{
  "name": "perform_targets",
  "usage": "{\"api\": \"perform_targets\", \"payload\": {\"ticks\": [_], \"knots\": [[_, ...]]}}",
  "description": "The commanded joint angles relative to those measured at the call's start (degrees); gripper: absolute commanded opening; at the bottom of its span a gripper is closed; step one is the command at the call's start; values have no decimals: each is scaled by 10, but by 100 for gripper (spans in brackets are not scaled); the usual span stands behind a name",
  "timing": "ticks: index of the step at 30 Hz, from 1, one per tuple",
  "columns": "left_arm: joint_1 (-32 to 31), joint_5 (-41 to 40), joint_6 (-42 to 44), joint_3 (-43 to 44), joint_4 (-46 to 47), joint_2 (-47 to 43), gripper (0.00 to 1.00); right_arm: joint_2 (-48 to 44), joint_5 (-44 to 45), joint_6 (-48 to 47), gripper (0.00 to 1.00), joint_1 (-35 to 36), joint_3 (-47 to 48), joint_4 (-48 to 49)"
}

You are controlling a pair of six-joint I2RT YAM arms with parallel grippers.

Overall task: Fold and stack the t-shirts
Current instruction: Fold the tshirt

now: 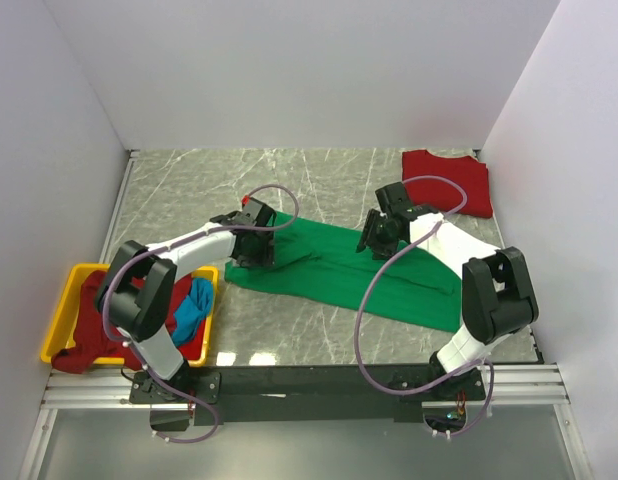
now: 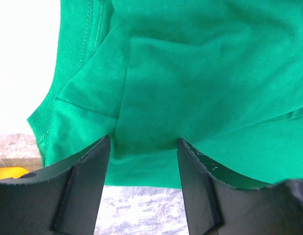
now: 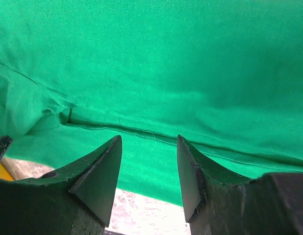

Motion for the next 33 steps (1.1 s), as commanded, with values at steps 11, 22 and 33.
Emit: {"api": "perform_targets", "payload": {"ticks": [11, 22, 33], "knots": [[3, 30, 21, 31, -24, 24, 4, -2, 14, 36, 56, 40, 32, -2], [85, 164, 8, 100, -50, 0, 1, 16, 10, 65, 56, 98, 92, -16], [129, 264, -5, 235, -28, 119, 0, 103, -41, 52, 47, 147, 202, -13]]}}
